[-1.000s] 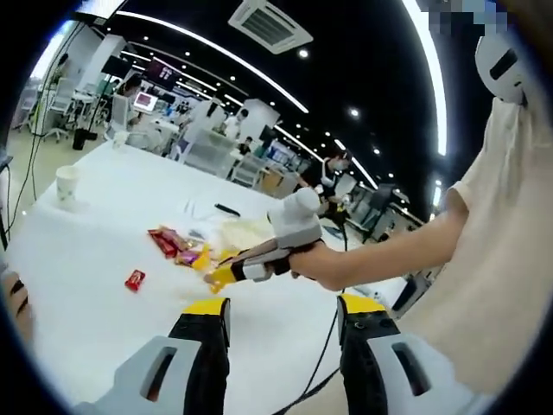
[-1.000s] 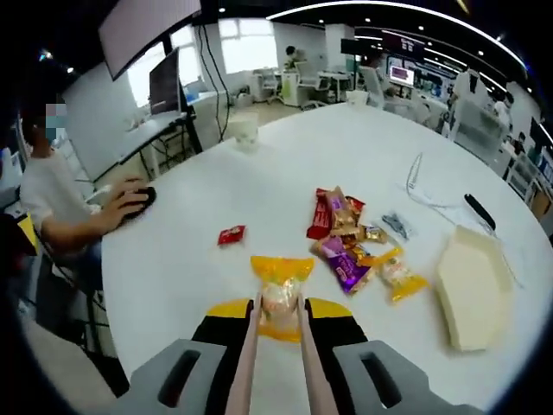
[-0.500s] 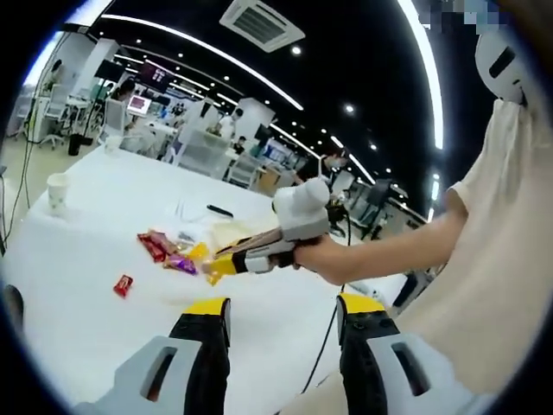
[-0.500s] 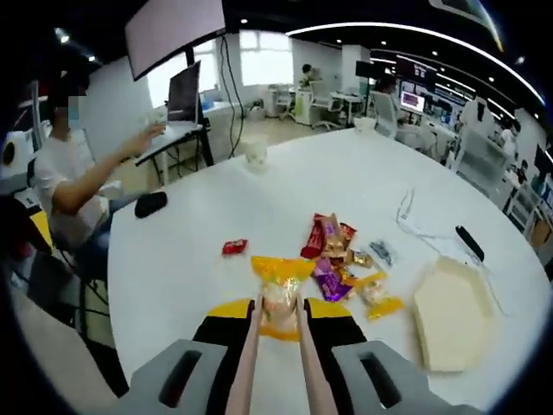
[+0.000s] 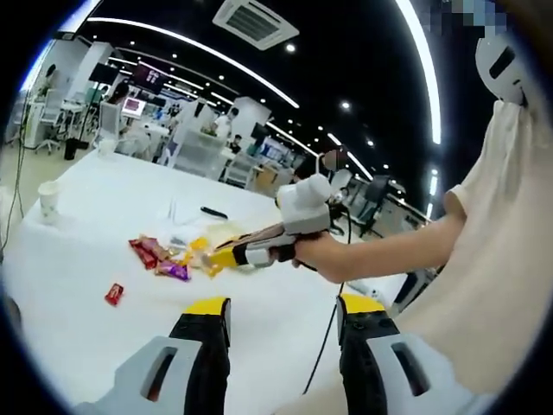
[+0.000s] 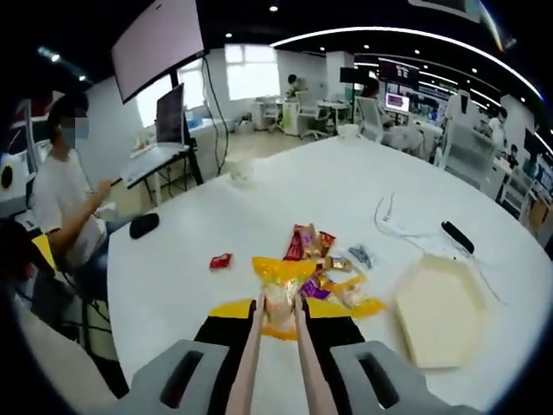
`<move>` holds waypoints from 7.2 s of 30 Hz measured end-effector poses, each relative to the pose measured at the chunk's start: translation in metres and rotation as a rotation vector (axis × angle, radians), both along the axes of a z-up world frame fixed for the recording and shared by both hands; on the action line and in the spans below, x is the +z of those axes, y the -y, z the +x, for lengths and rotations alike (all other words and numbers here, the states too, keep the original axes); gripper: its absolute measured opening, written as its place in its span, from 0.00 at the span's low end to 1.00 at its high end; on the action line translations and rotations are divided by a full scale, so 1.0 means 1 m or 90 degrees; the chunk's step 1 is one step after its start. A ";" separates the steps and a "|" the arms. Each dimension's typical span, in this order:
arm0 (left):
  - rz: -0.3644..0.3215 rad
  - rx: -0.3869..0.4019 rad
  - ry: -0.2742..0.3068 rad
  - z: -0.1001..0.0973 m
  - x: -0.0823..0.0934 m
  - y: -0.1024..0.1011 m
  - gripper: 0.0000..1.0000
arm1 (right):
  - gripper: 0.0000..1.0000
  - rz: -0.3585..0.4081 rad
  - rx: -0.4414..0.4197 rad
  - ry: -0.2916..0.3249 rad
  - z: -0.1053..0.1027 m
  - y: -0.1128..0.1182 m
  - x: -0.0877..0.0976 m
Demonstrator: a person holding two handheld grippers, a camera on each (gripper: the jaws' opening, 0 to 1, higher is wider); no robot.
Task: Place the target food into the container with the food tongs after gripping and lifting it, then release it inside without dropping or visibly crushing the food.
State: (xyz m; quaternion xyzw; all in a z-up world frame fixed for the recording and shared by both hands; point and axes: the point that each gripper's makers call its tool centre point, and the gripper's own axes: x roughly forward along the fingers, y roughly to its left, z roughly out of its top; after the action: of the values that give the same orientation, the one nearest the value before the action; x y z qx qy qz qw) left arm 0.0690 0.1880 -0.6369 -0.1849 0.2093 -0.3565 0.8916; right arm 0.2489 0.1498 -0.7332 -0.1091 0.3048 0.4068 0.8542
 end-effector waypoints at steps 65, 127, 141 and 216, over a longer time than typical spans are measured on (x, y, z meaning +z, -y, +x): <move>0.018 -0.013 -0.003 -0.008 0.000 0.017 0.49 | 0.23 0.027 -0.191 0.056 0.090 0.129 0.049; 0.008 0.005 -0.015 -0.006 -0.006 0.014 0.48 | 0.25 -0.029 -0.158 0.063 0.104 0.146 0.038; 0.005 0.031 -0.023 -0.014 -0.010 0.006 0.48 | 0.26 -0.044 -0.068 0.053 0.091 0.101 0.026; -0.004 0.133 -0.098 -0.019 -0.035 -0.020 0.49 | 0.27 -0.191 0.175 0.003 0.089 0.020 -0.072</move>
State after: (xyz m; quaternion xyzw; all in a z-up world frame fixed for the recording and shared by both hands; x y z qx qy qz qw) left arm 0.0502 0.2080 -0.6714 -0.2354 0.2555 -0.2471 0.9046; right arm 0.3375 0.1296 -0.8055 -0.2767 0.3423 0.4696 0.7653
